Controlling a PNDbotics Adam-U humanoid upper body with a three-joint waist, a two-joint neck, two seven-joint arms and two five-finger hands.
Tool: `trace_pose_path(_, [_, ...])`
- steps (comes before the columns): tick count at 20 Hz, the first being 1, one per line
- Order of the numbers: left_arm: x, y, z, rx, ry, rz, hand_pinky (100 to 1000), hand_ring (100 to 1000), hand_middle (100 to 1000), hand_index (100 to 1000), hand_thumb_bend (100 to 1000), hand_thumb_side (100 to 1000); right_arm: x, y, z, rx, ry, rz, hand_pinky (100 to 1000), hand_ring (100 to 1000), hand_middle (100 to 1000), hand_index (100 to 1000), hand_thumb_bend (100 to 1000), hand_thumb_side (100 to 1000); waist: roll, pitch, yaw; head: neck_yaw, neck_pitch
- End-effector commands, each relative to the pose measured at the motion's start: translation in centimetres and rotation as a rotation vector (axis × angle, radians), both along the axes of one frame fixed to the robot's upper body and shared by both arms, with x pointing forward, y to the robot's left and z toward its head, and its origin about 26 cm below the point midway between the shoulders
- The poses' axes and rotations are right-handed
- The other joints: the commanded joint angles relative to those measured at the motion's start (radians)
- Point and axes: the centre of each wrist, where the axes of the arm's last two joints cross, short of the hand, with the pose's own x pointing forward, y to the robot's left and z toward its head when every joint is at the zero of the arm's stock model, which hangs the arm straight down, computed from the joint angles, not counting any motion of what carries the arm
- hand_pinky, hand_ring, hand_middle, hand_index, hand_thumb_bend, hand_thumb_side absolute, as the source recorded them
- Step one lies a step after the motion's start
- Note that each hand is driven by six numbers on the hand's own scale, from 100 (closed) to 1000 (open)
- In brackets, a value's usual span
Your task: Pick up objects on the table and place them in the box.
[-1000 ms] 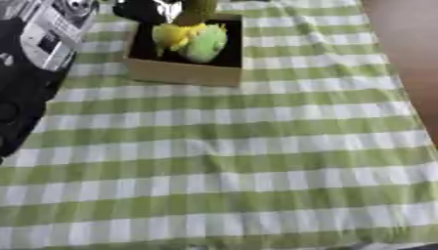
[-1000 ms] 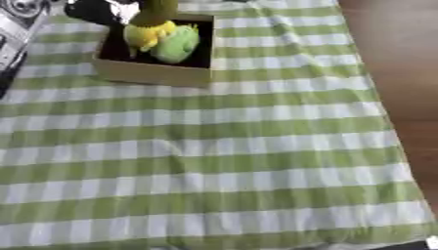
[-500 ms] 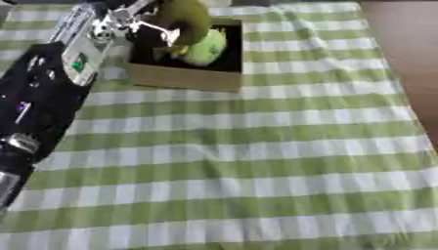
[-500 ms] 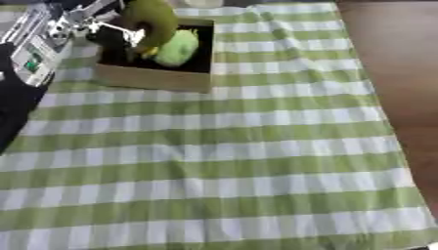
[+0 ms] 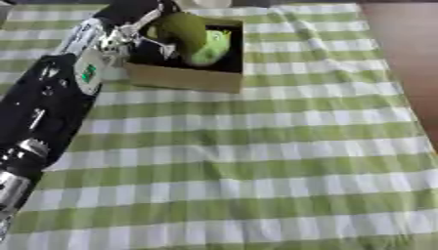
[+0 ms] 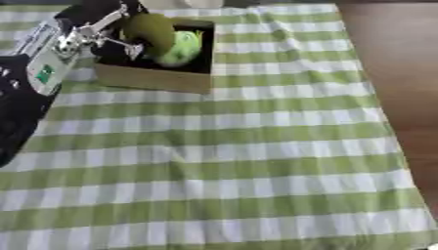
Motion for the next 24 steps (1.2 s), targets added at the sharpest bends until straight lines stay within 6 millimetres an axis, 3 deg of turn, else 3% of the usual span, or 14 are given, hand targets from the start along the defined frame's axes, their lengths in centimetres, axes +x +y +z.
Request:
trace_pose_path(1, [-0.1, 0.5, 1.5, 0.029, -0.043, 0.059, 830, 856, 781, 913, 328, 100, -0.5, -0.3, 0.8, -0.012, -0.025, -0.008, 991, 894, 653, 903, 100, 284, -0.016, -0.008, 0.001, 0.001, -0.011])
trace_pose_path(4, [-0.6, 0.5, 2.6, 0.001, -0.072, 0.071, 826, 864, 786, 925, 272, 237, -0.5, -0.3, 0.7, -0.015, -0.017, -0.012, 992, 894, 652, 903, 100, 300, -0.015, -0.011, 0.004, -0.002, -0.006])
trace_pose_path(8, [-1.7, 0.4, 4.7, -0.042, -0.083, 0.05, 825, 867, 787, 929, 261, 298, -0.5, -0.3, 0.5, -0.021, -0.008, -0.013, 992, 894, 652, 903, 100, 301, -0.012, -0.018, 0.009, -0.009, 0.002])
trace_pose_path(11, [-2.8, 0.5, 6.5, -0.069, -0.088, 0.021, 820, 865, 781, 925, 213, 264, -0.5, -0.4, 0.4, -0.026, -0.001, -0.014, 992, 894, 652, 903, 100, 301, -0.01, -0.025, 0.014, -0.015, 0.01])
trace_pose_path(14, [-3.9, 0.5, 8.0, -0.111, -0.094, -0.009, 809, 859, 772, 918, 105, 247, -0.5, -0.4, 0.3, -0.025, 0.005, -0.015, 993, 894, 652, 903, 100, 299, -0.008, -0.031, 0.018, -0.019, 0.015])
trace_pose_path(19, [-7.0, 0.7, 10.3, -0.204, -0.115, -0.115, 784, 844, 754, 900, 100, 208, -0.5, -0.5, 0.3, -0.021, 0.006, -0.02, 991, 894, 653, 903, 100, 277, -0.008, -0.039, 0.023, -0.027, 0.021])
trace_pose_path(21, [-9.1, 1.0, 11.2, -0.262, -0.138, -0.168, 769, 836, 747, 893, 100, 263, -0.5, -0.5, 0.3, -0.018, 0.003, -0.021, 990, 894, 654, 903, 100, 265, -0.008, -0.041, 0.026, -0.031, 0.023])
trace_pose_path(24, [-12.8, 2.1, 12.1, -0.398, -0.184, -0.248, 738, 815, 728, 879, 100, 465, -0.5, -0.6, 0.4, -0.009, -0.001, -0.026, 990, 894, 655, 903, 100, 254, -0.008, -0.043, 0.03, -0.039, 0.024])
